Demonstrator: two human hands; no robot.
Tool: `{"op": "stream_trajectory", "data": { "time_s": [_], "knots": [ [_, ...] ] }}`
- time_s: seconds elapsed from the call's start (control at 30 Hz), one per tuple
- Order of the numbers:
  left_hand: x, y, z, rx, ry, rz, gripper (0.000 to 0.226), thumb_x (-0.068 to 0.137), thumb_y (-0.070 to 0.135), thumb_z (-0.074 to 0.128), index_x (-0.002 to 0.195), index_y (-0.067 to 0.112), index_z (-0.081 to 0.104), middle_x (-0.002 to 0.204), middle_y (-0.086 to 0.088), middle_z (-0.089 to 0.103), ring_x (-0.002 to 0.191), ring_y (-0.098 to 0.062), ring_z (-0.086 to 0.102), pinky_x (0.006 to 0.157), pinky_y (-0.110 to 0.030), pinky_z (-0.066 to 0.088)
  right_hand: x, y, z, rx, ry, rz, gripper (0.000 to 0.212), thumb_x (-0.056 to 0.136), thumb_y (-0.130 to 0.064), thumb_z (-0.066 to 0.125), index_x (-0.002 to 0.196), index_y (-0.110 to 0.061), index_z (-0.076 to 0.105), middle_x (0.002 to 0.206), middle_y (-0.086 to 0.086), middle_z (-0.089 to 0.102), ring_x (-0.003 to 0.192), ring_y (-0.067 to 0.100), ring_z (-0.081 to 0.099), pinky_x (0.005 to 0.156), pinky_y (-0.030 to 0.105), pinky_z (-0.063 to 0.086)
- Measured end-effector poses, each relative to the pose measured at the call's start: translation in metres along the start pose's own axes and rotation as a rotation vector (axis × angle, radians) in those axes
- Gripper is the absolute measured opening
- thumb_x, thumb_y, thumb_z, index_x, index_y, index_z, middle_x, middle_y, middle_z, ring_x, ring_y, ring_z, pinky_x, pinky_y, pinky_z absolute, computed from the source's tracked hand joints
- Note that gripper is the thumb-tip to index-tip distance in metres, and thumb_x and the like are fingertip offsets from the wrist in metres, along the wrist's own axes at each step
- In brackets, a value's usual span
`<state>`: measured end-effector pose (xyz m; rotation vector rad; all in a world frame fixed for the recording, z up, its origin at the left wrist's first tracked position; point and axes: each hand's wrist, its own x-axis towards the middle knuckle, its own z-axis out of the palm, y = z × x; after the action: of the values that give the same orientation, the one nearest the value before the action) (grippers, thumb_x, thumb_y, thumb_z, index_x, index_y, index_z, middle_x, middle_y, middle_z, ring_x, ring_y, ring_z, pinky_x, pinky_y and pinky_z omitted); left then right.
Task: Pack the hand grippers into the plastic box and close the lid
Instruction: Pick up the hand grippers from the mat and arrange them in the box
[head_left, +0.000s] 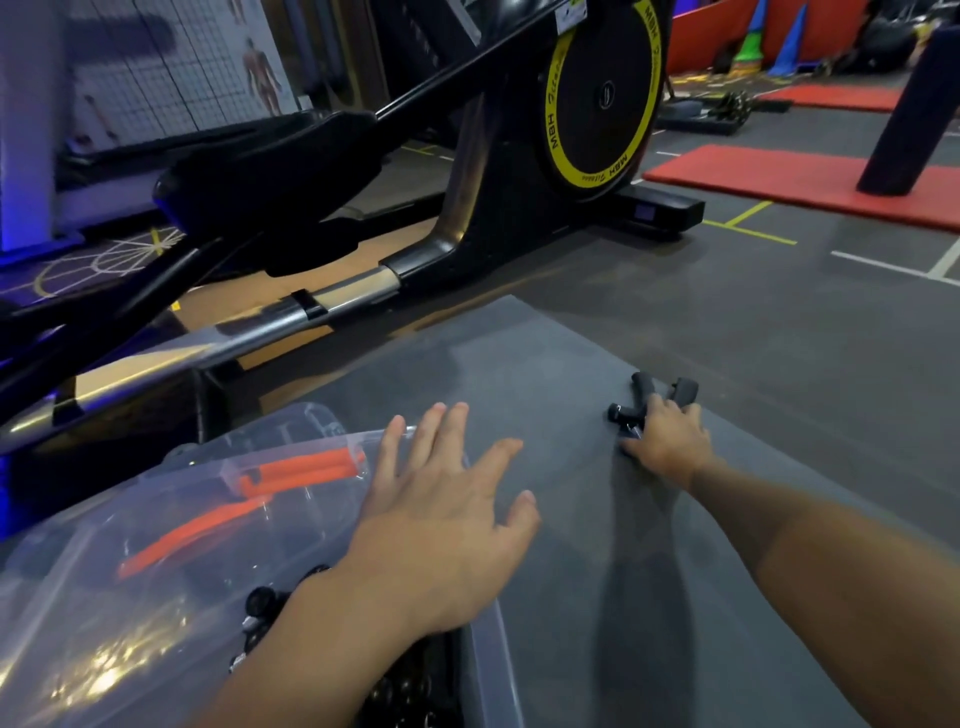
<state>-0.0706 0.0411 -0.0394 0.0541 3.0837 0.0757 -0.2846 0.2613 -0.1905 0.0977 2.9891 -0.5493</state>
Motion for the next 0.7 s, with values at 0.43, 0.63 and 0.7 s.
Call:
{"op": "stream_trajectory", "data": {
  "time_s": [0.43, 0.63, 0.7],
  "knots": [
    [-0.026, -0.013, -0.013, -0.225, 0.025, 0.071, 0.039, 0.102, 0.039, 0.03, 0.138, 0.033, 0.044, 0.159, 0.008, 0.022, 0.15, -0.011, 0.003, 0.12, -0.049, -0.003, -0.129, -0.003, -0.062, 0.177, 0.019, -0.413, 0.051, 0.076, -0.006, 0.067, 0.12, -0.017, 0.045, 0.103, -0.001, 0.066, 0.098, 0.034, 0.06, 0.077, 0.04, 0.048],
    [-0.084, -0.054, -0.054, -0.555, 0.214, 0.098, 0.041, 0.093, 0.03, 0.055, 0.134, 0.026, 0.051, 0.138, 0.011, 0.049, 0.128, -0.011, 0.047, 0.109, -0.044, 0.037, -0.207, -0.058, -0.151, 0.201, 0.072, -0.678, 0.057, 0.078, -0.011, 0.073, 0.123, -0.022, 0.04, 0.115, -0.01, 0.067, 0.106, 0.017, 0.06, 0.09, 0.036, 0.046],
    [-0.111, -0.06, -0.064, -0.55, 0.235, 0.144, 0.046, 0.088, 0.036, 0.058, 0.133, 0.033, 0.049, 0.135, 0.018, 0.048, 0.124, -0.008, 0.05, 0.106, -0.043, 0.042, -0.238, -0.077, -0.173, 0.215, 0.06, -0.764, 0.057, 0.078, -0.013, 0.073, 0.122, -0.024, 0.04, 0.113, -0.014, 0.066, 0.102, 0.014, 0.059, 0.088, 0.035, 0.046]
  ]
}}
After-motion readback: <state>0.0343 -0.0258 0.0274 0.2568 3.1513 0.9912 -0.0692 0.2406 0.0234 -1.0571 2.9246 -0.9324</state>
